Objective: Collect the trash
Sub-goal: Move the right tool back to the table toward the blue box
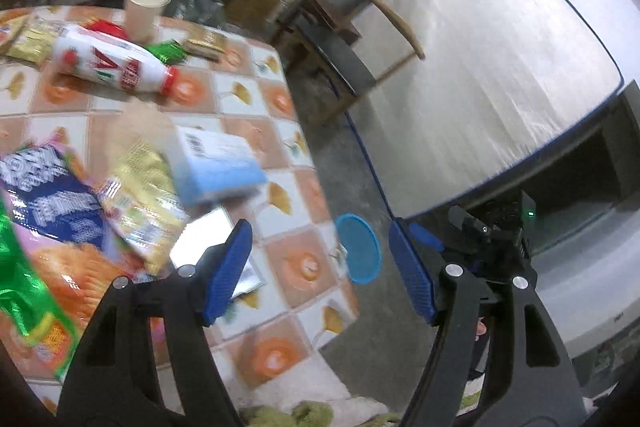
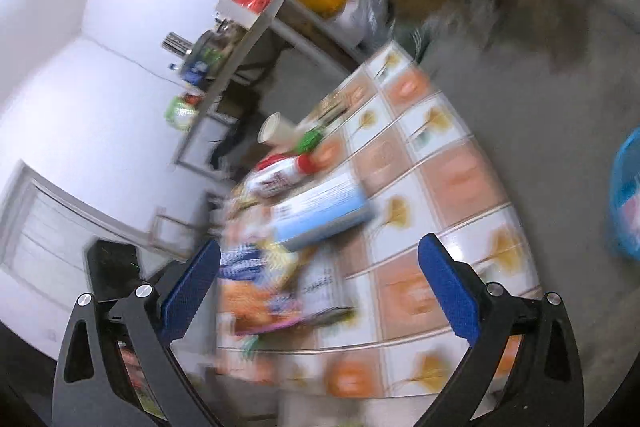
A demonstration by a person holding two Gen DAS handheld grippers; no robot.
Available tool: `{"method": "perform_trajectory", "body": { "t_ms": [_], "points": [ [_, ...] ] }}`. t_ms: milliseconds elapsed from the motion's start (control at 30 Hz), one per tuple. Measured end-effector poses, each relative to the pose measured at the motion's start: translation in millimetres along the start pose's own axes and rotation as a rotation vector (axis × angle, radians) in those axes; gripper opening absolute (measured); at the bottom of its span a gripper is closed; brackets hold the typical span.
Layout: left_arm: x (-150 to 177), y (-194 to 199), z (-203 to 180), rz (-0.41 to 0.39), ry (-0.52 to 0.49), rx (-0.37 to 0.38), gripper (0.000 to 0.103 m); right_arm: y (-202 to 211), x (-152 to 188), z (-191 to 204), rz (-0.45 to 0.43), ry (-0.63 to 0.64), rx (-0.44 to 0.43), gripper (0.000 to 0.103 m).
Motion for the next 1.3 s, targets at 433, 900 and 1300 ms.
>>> {"method": "perform_trajectory", "body": {
  "t_ms": [433,900,1300],
  "points": [
    [-1,-4,35,-0.063,-0.041,-0.204,0.067,-157,12,-16,0.273,-0.379,-0.209,0.088],
    [54,-60,38,0.137,-0.540,-0.653,0.056,-205,13,-40,0.342,-0.554,-0.226,0.085],
    [67,-94,66,0.241,-0.795,-0.971,0.046,-223,8,-38,0.383,-0.594,-0.235,0.084]
  ]
}}
Point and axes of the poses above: each gripper's, at about its wrist camera, not at the fingertips, and y roughly against the way its jaws point, z to its left, x to its underside, the point moved 6 cm from there along -y, roughly the way its jaws point, and after that the axes turned 2 degrees about -y, right-handed, at the moved point
